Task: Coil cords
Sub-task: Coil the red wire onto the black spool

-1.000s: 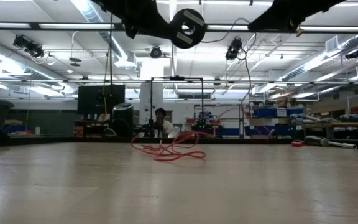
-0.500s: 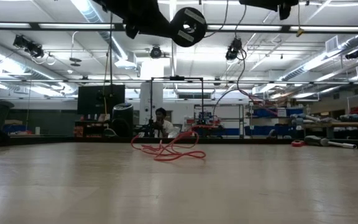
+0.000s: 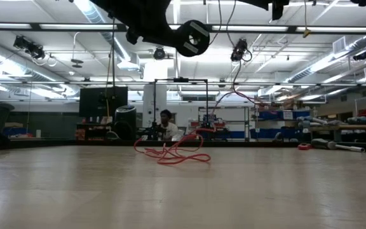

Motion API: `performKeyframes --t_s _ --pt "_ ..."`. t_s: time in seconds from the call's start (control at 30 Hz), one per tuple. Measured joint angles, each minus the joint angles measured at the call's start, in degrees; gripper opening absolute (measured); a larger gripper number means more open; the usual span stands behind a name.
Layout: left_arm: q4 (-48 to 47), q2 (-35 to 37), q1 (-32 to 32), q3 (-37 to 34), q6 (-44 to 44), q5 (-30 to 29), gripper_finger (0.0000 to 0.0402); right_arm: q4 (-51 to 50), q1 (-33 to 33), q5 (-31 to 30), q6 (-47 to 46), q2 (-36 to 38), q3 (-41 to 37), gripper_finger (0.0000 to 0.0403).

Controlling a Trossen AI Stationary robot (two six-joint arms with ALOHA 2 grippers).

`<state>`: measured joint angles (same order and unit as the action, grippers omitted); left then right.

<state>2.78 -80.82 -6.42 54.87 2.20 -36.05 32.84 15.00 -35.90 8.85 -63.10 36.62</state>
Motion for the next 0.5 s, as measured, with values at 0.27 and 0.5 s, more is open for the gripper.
performKeyframes --t_s 0.27,0.5 --pt "-3.40 -0.91 0.20 0.04 -1.58 0.09 0.0001 5.49 0.26 0.77 1.56 -1.50 0.00 0.0000" --pt "-2.01 -2.51 0.48 0.02 -2.22 0.57 0.0001 6.85 0.15 4.08 -1.28 -3.24 0.02 0.0000"
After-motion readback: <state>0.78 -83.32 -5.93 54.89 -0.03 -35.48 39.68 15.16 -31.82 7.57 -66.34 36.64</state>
